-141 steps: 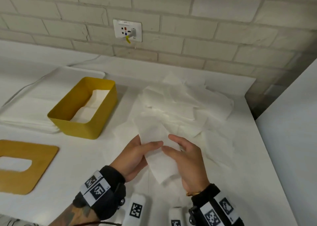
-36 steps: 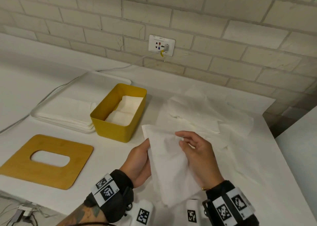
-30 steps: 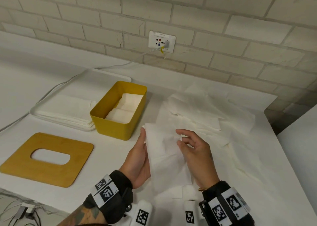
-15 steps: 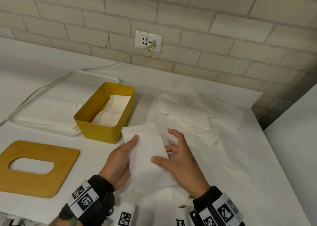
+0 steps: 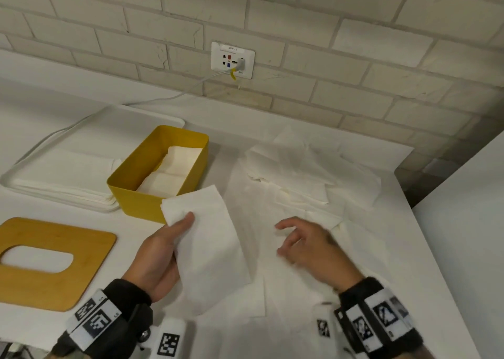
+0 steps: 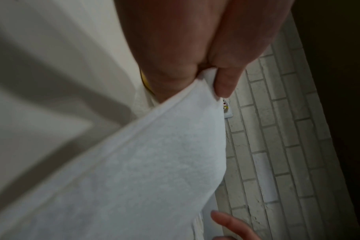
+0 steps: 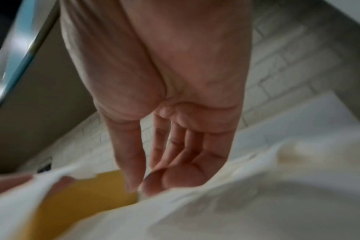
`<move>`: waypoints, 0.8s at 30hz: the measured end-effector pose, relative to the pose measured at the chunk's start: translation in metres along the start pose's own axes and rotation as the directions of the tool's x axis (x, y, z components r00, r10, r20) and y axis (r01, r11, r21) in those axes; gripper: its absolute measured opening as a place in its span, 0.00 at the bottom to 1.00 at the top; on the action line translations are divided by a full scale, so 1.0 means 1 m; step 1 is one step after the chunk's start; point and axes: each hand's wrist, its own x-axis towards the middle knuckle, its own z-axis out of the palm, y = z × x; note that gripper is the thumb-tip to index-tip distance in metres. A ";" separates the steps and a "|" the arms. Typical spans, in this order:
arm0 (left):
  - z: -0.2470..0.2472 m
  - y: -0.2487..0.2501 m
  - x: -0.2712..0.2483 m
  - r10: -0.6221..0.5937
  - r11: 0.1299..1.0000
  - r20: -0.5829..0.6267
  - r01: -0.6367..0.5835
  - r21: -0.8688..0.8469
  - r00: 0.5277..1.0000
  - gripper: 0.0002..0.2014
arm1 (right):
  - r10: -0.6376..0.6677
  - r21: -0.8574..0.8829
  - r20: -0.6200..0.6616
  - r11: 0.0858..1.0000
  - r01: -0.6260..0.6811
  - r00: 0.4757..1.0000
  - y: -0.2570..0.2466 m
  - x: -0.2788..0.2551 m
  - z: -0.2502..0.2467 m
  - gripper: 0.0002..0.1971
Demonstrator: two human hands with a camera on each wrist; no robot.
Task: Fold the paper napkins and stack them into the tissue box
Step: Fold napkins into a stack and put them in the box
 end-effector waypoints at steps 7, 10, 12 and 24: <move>0.012 -0.005 -0.005 -0.071 0.997 0.016 0.071 -0.020 0.997 0.13 | -0.060 -0.611 -0.083 0.792 -0.004 0.995 0.020 0.049 -0.039 0.20; 0.014 -0.007 -0.004 -0.087 0.996 0.021 0.087 -0.014 0.996 0.16 | -0.093 -0.661 -0.086 0.750 0.013 0.992 0.020 0.056 -0.032 0.14; 0.014 -0.007 -0.004 -0.085 0.996 0.021 0.085 -0.013 0.996 0.16 | -0.147 -0.645 -0.099 0.763 0.049 0.984 0.021 0.057 -0.032 0.12; 0.027 0.005 -0.002 0.003 1.000 0.001 -0.003 0.020 1.000 0.11 | -0.248 0.625 -0.174 0.720 0.302 0.953 -0.066 -0.003 -0.092 0.04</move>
